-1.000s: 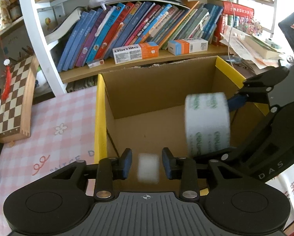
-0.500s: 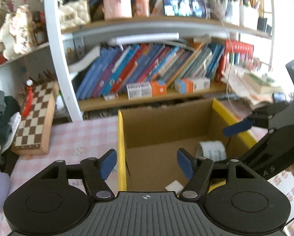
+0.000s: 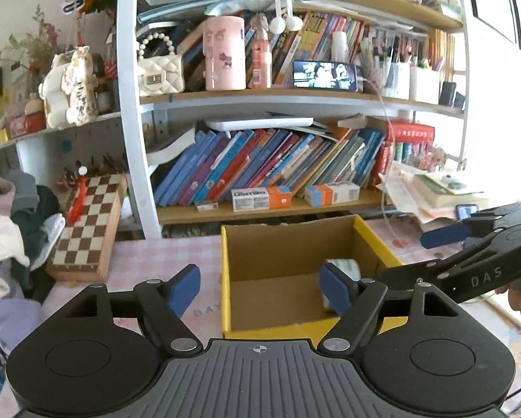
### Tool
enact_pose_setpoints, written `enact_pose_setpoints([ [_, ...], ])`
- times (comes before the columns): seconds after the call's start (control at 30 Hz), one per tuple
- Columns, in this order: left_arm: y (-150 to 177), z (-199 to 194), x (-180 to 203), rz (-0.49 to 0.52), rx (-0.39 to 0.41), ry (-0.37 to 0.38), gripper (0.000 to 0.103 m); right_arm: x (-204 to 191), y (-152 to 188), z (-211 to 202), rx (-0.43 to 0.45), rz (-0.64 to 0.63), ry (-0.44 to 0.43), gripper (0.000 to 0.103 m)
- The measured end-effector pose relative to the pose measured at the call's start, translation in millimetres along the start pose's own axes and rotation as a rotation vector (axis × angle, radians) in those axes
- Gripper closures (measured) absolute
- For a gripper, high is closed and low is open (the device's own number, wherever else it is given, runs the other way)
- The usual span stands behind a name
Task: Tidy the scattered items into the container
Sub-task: 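Open both grippers to drop the plug and tape roll into the yellow box, then withdraw both tools from the box back toward the remaining items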
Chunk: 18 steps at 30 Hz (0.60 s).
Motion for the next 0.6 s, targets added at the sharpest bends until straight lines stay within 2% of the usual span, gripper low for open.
enact_pose_setpoints([
  [0.27,10,-42,1,-0.008,0.009,0.024,0.024,-24,15,-44,0.033,0.004,0.07,0.008],
  [0.6,43,-102,-1,-0.036,-0.042,0.017,0.023,-68,55,-83,-0.015,0.011,0.099,0.008],
])
Point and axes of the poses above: each gripper's, at about its wrist camera, not at the fingertips, and z roughly the way its jaws point, x to its right, y to its underside, the point moved 3 cm from there along z, roughly the way its jaws point, and after that the axes turned 15 degrees about x, right-handed, at the moved point
